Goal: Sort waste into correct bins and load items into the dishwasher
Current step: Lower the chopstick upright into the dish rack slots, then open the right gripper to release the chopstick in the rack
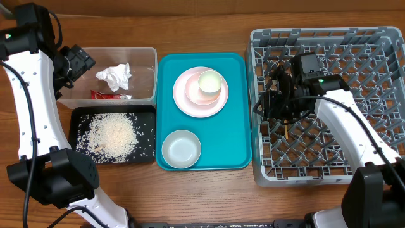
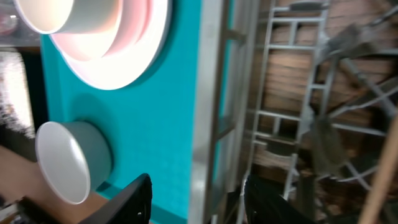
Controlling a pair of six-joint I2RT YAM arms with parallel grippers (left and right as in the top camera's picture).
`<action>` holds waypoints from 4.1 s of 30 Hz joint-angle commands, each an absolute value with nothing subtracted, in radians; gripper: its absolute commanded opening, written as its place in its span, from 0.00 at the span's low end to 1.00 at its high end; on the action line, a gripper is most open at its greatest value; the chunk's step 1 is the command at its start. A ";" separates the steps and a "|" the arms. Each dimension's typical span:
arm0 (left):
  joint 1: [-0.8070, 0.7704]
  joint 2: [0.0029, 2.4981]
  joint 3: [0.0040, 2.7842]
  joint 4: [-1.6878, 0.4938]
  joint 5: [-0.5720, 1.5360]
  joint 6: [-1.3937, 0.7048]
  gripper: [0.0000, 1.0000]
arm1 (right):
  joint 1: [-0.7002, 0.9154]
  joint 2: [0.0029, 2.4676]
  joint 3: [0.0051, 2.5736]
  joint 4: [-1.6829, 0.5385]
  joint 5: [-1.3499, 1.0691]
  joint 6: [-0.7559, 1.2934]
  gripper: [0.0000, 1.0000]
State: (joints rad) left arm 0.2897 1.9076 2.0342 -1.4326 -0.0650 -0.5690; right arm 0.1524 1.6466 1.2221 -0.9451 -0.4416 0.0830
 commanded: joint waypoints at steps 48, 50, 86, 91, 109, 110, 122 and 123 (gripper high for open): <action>0.287 1.904 2.039 -1.431 -0.078 -0.557 1.00 | 0.207 1.646 1.172 -1.009 -0.652 -0.009 0.52; 0.287 1.904 2.039 -1.431 -0.078 -0.557 1.00 | 0.210 1.646 1.172 -1.009 -0.642 -0.008 0.52; 0.287 1.904 2.039 -1.431 -0.078 -0.557 1.00 | 0.272 1.694 1.115 -0.444 -0.157 0.187 0.28; 0.287 1.904 2.039 -1.431 -0.078 -0.557 1.00 | 0.281 1.727 1.115 -0.432 -0.157 0.188 0.18; 0.287 1.904 2.039 -1.431 -0.078 -0.557 1.00 | 0.281 1.728 1.116 -0.463 -0.195 0.183 0.12; 0.287 1.904 2.039 -1.431 -0.078 -0.557 1.00 | 0.281 1.728 1.116 -0.465 -0.195 0.183 0.12; 0.287 1.904 2.039 -1.431 -0.078 -0.557 1.00 | 0.279 1.728 1.119 -0.450 -0.180 0.183 0.21; 0.287 1.904 2.039 -1.431 -0.078 -0.557 1.00 | 0.279 1.728 1.121 -0.450 -0.161 0.183 0.27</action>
State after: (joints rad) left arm 0.2897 1.9076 2.0342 -1.4326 -0.0650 -0.5690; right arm 0.2684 1.7088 1.1255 -0.4549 -0.1314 0.1978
